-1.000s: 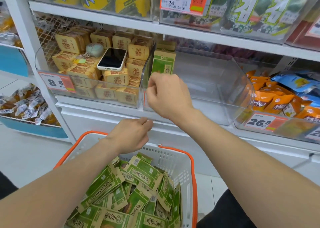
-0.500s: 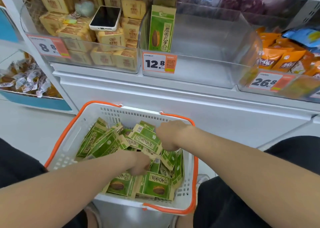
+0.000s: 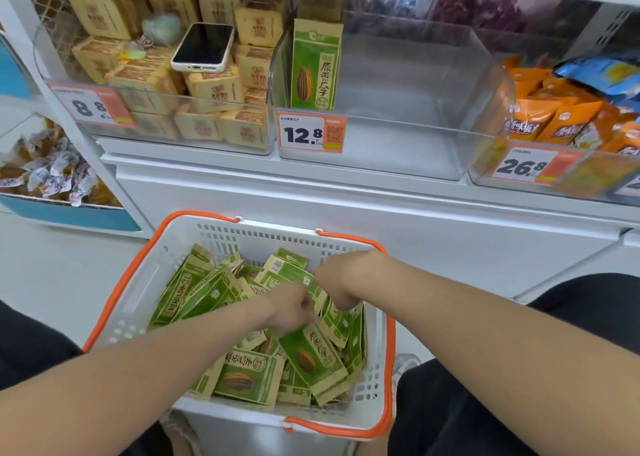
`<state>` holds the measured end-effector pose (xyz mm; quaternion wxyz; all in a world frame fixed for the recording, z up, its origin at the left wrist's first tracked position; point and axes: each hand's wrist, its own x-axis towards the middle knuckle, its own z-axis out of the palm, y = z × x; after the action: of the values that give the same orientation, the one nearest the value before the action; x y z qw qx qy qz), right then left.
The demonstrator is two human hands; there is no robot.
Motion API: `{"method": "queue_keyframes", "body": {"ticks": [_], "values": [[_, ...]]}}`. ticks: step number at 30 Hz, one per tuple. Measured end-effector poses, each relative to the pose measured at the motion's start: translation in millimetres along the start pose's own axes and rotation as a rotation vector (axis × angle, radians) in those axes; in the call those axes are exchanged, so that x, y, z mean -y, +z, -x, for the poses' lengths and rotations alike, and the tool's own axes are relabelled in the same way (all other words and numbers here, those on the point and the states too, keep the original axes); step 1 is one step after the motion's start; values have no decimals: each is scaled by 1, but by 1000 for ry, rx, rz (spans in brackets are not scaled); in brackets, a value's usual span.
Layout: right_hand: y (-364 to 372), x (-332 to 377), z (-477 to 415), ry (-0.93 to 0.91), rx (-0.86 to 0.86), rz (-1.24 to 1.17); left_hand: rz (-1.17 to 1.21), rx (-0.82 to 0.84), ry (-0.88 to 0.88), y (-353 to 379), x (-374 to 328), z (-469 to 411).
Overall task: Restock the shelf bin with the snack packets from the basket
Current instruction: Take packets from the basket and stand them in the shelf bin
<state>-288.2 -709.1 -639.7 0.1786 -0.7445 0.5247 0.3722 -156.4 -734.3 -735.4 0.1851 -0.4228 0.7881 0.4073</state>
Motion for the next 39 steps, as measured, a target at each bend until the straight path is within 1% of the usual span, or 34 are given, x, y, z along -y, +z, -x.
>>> {"method": "queue_keyframes", "body": {"ticks": [2,4,5,7,9,10,11,13,14,15,17,20,21,24,26,28,30,33,35,37,39], "values": [[-4,-6,-1,18,-8,-50,176,-123,51,-23,3,0],[-12,-13,2,53,-49,-157,389,-240,142,-45,6,3],[-17,-17,5,68,-79,-247,491,-301,182,-53,6,5],[-28,-25,8,124,-172,-536,684,-458,231,-68,0,8],[-38,-30,10,171,-313,-837,882,-677,213,-81,-10,13],[-42,-32,11,184,-404,-931,969,-778,189,-88,-15,15],[-45,-32,12,200,-513,-983,1057,-841,163,-96,-19,18],[-51,-28,17,271,-758,-1026,1237,-871,157,-110,-29,26],[-53,-27,19,308,-874,-1041,1238,-887,166,-115,-35,30],[-56,-25,21,328,-975,-1067,1162,-928,177,-120,-41,34],[-63,-21,28,323,-1091,-1104,959,-1035,227,-128,-52,40],[-74,-25,37,294,-1111,-1101,741,-1211,283,-138,-60,47],[-77,-29,41,289,-1119,-1110,691,-1246,305,-141,-61,48],[-87,-46,52,251,-1155,-1212,601,-1311,386,-147,-66,55],[-95,-56,56,194,-1192,-1259,610,-1341,407,-153,-70,57],[-102,-65,59,173,-1265,-1243,636,-1344,428,-160,-73,57],[-109,-75,60,197,-1356,-1267,507,-1384,430,-167,-71,58],[-117,-96,57,280,-1435,-1461,177,-1427,461,-176,-69,59],[-122,-111,53,320,-1394,-1642,-4,-1425,486,-183,-70,59],[-128,-126,49,274,-1348,-1830,-144,-1416,459,-193,-71,58],[-134,-137,45,202,-1326,-1969,-293,-1395,392,-203,-72,58]]}}
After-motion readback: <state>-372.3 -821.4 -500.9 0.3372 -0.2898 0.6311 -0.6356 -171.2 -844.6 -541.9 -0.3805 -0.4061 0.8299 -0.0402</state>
